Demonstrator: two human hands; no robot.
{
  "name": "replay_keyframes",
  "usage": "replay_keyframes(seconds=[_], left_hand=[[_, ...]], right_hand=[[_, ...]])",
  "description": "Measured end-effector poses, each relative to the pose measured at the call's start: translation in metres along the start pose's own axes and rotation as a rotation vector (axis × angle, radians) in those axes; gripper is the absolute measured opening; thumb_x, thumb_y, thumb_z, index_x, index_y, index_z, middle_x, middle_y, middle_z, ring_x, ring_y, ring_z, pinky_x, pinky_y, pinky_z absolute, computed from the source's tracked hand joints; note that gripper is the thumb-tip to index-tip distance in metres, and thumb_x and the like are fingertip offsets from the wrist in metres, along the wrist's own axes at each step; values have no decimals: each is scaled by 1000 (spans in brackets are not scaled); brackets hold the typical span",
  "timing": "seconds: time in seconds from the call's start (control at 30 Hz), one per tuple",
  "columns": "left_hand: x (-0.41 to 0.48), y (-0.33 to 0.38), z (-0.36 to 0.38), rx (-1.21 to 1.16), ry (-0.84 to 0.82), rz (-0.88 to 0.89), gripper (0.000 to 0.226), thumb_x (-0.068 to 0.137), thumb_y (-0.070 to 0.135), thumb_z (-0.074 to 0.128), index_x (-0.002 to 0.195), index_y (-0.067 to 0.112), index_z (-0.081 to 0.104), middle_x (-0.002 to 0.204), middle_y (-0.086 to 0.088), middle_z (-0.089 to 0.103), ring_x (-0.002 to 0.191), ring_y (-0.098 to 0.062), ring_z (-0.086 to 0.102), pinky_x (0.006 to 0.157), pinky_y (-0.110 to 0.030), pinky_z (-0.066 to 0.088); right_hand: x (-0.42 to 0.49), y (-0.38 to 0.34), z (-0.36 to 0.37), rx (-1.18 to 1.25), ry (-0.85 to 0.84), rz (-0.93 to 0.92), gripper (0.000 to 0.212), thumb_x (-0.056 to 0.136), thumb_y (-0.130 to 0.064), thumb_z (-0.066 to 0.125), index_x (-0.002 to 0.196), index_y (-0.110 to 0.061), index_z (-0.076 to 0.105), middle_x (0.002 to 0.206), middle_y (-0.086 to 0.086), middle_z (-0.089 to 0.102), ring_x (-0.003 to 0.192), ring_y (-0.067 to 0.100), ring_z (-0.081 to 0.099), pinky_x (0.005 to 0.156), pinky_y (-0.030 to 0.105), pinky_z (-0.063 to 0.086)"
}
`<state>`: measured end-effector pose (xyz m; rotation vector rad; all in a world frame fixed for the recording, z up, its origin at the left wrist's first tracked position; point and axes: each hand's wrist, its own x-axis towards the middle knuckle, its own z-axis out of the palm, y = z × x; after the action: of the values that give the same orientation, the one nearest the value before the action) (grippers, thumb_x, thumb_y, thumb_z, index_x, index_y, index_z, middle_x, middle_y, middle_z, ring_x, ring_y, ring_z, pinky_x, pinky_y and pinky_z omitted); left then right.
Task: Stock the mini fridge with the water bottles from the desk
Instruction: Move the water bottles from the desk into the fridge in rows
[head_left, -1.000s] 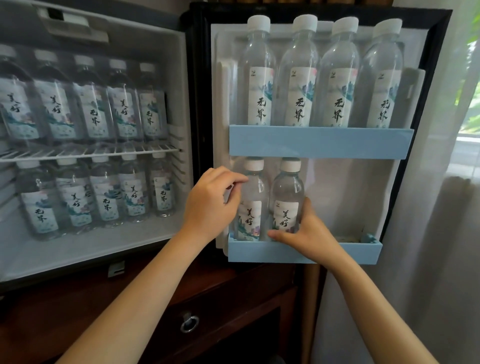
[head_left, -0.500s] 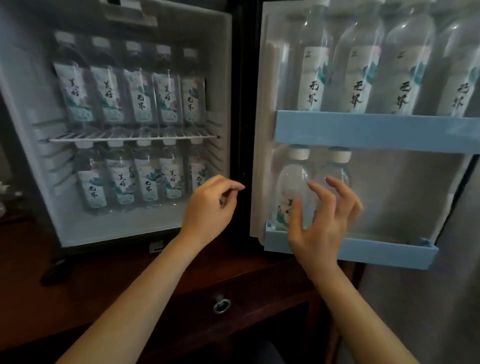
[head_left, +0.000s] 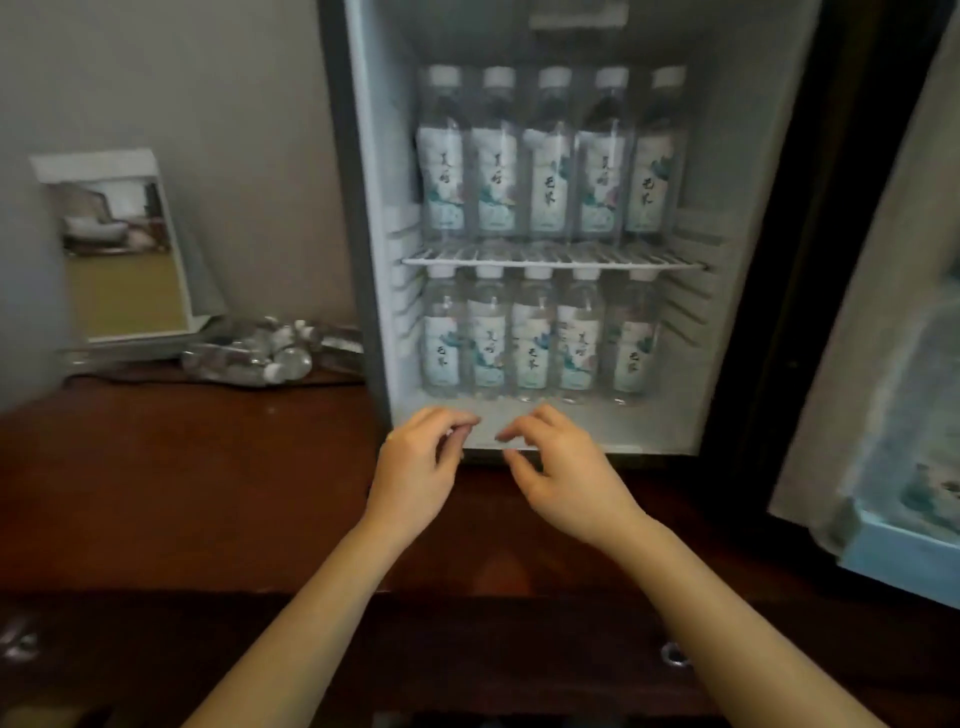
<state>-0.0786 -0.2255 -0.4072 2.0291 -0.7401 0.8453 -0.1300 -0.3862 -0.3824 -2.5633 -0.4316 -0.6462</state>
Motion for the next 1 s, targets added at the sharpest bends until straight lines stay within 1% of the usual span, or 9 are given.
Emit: replay_keyframes(seconds=[0.1,0.2,0.37,0.5,0.63,0.77,0.87,0.93,1.0], left_hand=[[-14,-38,-36,17,61,-200,14,92,9,53,85,11,65,58,9,55,48,-7,54,49,-14,38],[-22,-74,-69,111,119,-300,27,94,17,50,68,19,55,43,7,43,46,-14,49,45,-20,31],[-9,-137,-103,234,193,-486,44,96,30,45,52,23,43,45,7,43,47,-10,48,48,-18,31],[27,-195,-101,279,119,-670,37,95,30,48,59,20,48,55,7,47,59,-14,49,52,-26,31],[55,-240,-86,220,35,-818,11,92,24,52,93,18,60,73,8,53,79,-15,55,65,-25,36],[61,-245,-87,304,28,-722,12,92,26,50,101,22,57,81,7,56,79,-17,54,65,-26,37],[59,-234,-90,370,1,-596,16,93,26,48,106,24,56,95,2,62,88,-22,59,69,-31,42],[57,-232,-89,380,-63,-579,20,92,27,48,111,25,55,104,3,63,96,-24,59,76,-33,43],[56,-232,-88,378,-87,-580,22,92,27,47,112,26,55,108,4,62,100,-24,59,78,-33,43]], right_hand=[[27,-25,38,88,-143,-80,16,90,-17,57,103,-13,65,96,4,67,88,19,61,76,24,42],[54,-54,76,149,-184,-104,13,90,-19,56,97,-16,67,90,1,70,85,18,61,69,22,37],[116,-94,137,151,-244,-58,18,92,-24,50,103,-21,64,99,0,67,94,21,61,81,35,50],[185,-109,175,-74,-248,94,34,92,-17,47,124,-7,48,127,13,49,119,31,46,91,38,44],[263,-92,219,-267,-233,373,53,93,-16,47,140,-1,27,145,21,29,136,36,26,102,43,36],[305,-65,263,-288,-197,582,55,99,-15,31,147,-1,9,155,24,2,143,39,1,115,47,13],[314,-58,288,-293,-203,618,67,97,-23,40,148,-5,2,155,21,-9,143,37,-10,115,50,2],[323,-54,299,-298,-161,615,71,95,-26,44,148,-6,0,156,19,-5,143,39,-7,114,53,1],[329,-50,303,-339,-79,578,67,96,-24,44,148,-5,6,155,17,9,141,42,7,113,55,4]])
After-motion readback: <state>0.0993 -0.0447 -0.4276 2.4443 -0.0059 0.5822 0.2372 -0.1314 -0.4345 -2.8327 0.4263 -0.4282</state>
